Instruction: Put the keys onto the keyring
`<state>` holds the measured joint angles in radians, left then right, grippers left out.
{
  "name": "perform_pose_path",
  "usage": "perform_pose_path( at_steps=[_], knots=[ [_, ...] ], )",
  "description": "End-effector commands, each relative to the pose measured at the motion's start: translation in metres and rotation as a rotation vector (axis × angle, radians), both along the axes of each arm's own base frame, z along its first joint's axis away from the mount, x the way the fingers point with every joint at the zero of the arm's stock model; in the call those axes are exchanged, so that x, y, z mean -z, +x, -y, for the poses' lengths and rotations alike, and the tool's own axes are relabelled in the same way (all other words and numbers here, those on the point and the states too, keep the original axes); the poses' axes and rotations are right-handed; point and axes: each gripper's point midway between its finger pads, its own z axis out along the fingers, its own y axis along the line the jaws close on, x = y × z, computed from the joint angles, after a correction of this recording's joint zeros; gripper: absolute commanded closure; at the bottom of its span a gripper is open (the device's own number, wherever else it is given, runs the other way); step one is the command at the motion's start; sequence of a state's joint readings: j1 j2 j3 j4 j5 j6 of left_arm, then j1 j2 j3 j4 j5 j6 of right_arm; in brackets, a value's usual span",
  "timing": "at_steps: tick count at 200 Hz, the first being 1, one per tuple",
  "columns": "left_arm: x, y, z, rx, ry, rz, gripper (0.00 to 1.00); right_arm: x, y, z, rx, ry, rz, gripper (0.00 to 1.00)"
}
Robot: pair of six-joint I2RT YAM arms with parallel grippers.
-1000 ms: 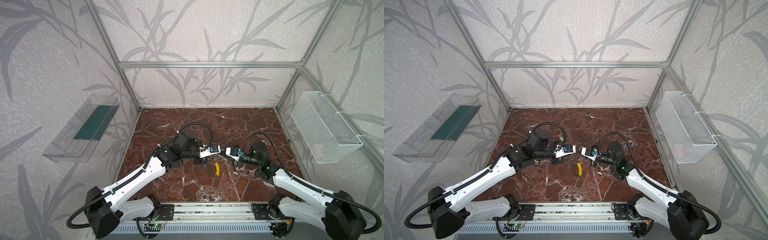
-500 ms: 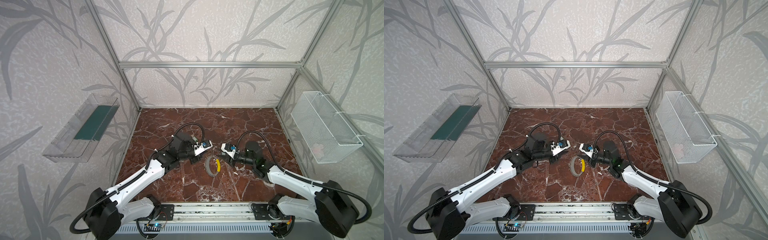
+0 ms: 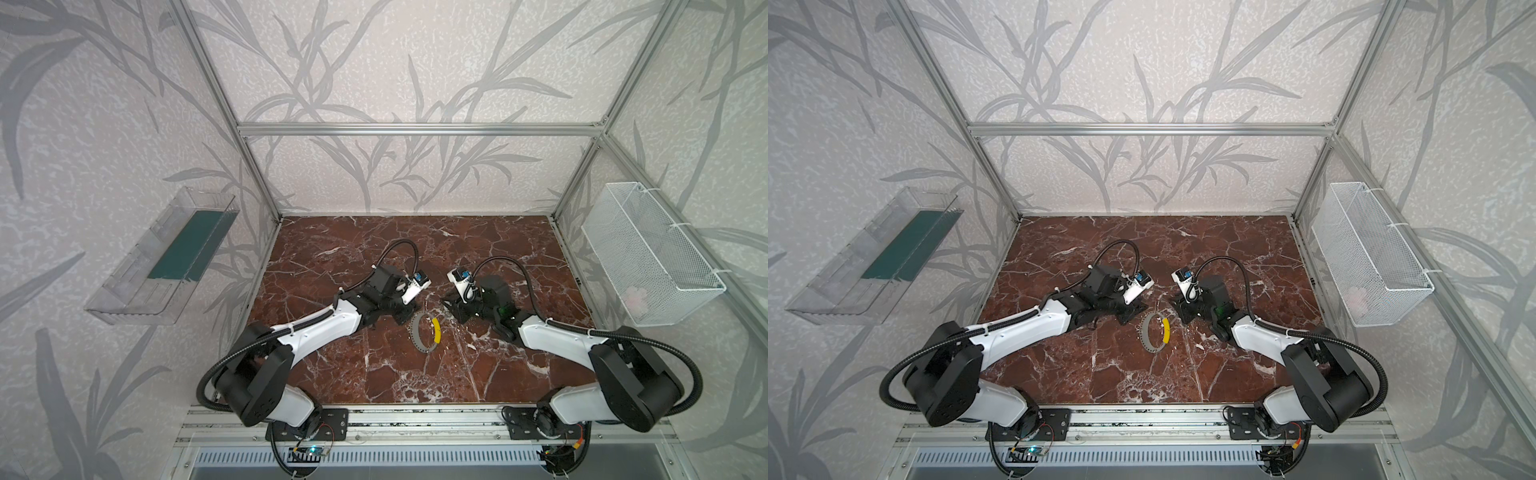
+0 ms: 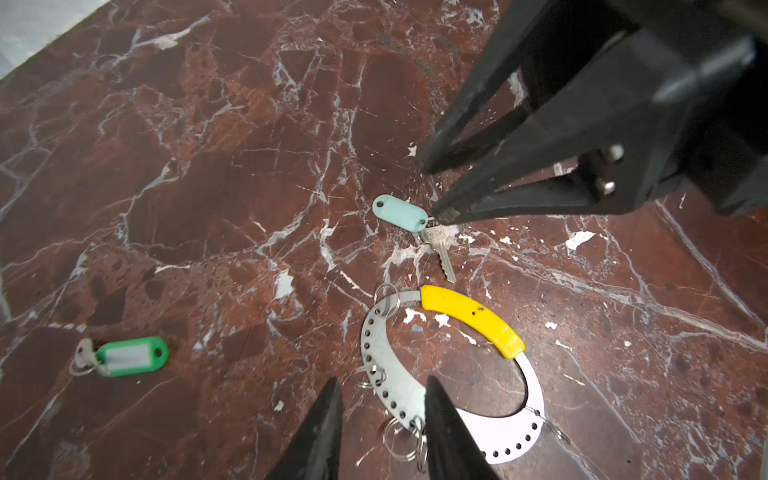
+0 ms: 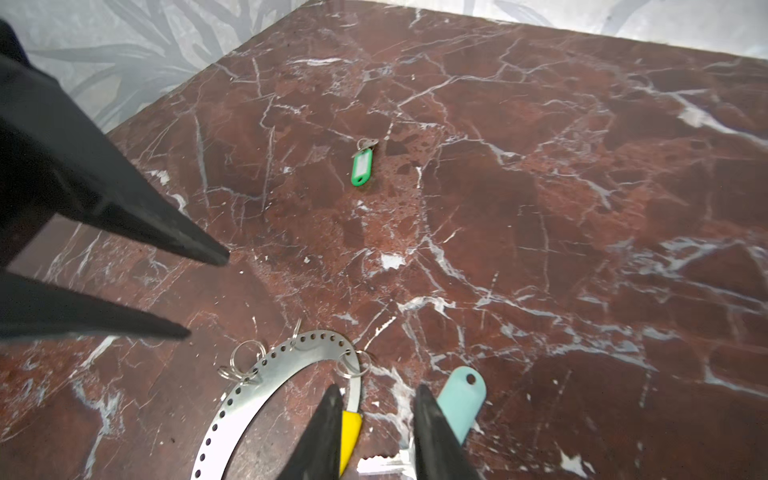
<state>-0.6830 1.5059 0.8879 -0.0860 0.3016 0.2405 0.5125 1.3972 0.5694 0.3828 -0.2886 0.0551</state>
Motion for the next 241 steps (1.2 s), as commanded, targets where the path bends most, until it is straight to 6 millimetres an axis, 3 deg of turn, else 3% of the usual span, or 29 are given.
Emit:
perform_pose_path(
  at_steps=[1,54,113,205,241],
  knots=[
    [0.015,0.005,0.006,0.04,0.107,0.078,0.63,-0.03,0.014,0.023,0.111,-0.007,0.068,0.69],
    [0.051,0.015,0.023,0.088,0.193,0.165,0.58,-0.044,0.013,0.058,0.191,-0.051,0.124,0.69],
    [0.073,0.026,0.034,0.088,0.24,0.195,0.58,-0.045,0.009,0.068,0.19,-0.083,0.129,0.69],
    [0.083,0.032,0.04,0.085,0.257,0.171,0.72,-0.041,0.007,0.074,0.184,-0.089,0.118,0.71],
    [0.087,0.029,0.038,0.09,0.269,0.156,0.73,-0.038,0.007,0.074,0.179,-0.091,0.113,0.72]
  ],
)
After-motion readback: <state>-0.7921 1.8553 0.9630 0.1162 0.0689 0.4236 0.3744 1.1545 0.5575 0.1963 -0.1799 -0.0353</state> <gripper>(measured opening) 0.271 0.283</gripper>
